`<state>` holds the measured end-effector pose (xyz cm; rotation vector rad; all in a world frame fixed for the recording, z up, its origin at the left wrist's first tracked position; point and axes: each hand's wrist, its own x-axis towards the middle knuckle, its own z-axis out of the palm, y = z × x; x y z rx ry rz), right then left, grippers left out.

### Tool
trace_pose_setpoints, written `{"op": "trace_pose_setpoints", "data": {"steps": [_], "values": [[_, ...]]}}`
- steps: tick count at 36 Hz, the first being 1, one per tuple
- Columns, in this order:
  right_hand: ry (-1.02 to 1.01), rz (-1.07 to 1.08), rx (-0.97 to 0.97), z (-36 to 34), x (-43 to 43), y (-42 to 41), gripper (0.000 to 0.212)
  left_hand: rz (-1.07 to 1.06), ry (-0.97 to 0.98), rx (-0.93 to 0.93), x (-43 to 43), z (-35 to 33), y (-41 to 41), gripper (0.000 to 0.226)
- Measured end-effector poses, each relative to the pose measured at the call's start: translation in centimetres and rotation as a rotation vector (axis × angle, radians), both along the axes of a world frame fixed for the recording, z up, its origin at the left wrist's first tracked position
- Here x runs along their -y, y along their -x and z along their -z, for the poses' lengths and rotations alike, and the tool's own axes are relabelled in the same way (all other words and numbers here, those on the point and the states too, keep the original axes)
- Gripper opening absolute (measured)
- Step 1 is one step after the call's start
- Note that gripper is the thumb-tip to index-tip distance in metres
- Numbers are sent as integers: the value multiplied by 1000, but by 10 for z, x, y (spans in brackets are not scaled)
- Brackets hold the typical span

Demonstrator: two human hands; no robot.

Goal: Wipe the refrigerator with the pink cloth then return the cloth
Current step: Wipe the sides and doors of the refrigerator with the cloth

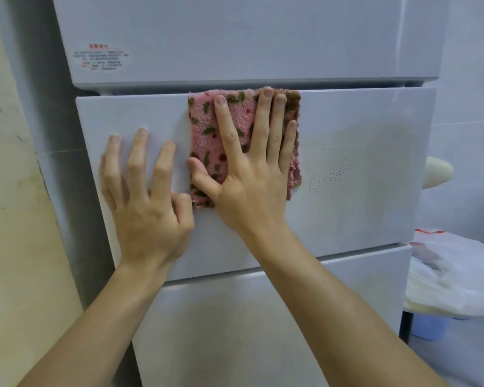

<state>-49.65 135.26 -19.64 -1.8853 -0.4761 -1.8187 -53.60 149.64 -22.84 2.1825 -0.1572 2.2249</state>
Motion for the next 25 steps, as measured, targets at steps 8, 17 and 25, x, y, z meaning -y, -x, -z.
{"op": "trace_pose_setpoints", "data": {"steps": [8,17,25], "values": [[20,-20,-47,51,9,-2,67,-1,-10,-8,15,6,-1,63],[29,-50,-89,81,20,-1,76,10,-3,-28,27,10,-1,64],[109,1,-65,31,23,0,80,13,13,-3,27,5,-1,58]]}}
